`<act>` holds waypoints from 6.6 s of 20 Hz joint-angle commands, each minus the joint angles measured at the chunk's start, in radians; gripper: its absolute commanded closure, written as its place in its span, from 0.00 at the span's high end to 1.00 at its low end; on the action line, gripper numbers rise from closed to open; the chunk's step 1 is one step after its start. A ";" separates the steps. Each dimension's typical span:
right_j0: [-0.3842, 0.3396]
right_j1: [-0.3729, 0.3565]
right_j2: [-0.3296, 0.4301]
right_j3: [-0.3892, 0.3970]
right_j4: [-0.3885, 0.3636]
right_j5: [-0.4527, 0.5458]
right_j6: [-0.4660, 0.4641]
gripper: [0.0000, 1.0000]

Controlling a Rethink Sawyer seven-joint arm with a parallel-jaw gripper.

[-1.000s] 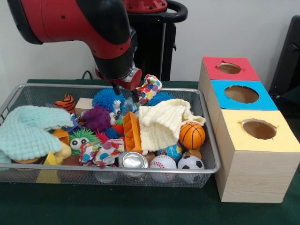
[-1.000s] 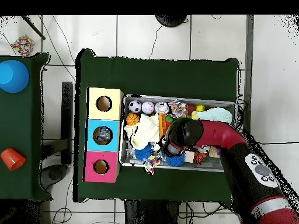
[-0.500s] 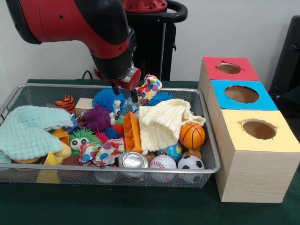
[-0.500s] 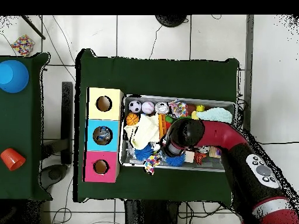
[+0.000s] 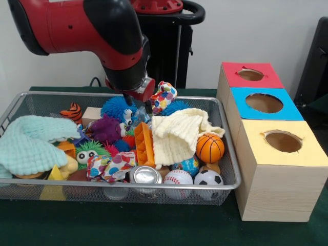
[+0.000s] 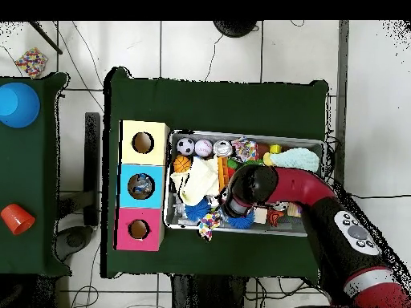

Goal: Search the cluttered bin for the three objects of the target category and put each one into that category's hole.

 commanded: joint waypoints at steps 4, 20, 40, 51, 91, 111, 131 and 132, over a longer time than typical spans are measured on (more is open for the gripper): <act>0.016 0.042 -0.021 0.033 -0.093 -0.137 -0.073 1.00; 0.019 0.081 -0.026 -0.008 -0.106 -0.122 -0.095 1.00; -0.007 0.161 -0.006 0.002 -0.063 -0.134 -0.094 1.00; 0.005 0.261 -0.033 -0.073 -0.114 -0.171 -0.107 1.00; -0.024 0.165 0.017 -0.009 -0.055 -0.080 -0.160 0.00; -0.031 0.171 0.020 -0.006 -0.057 -0.092 -0.157 1.00; -0.051 -0.017 0.045 0.102 0.025 0.041 -0.154 1.00; -0.050 -0.022 0.046 0.102 0.027 0.044 -0.154 1.00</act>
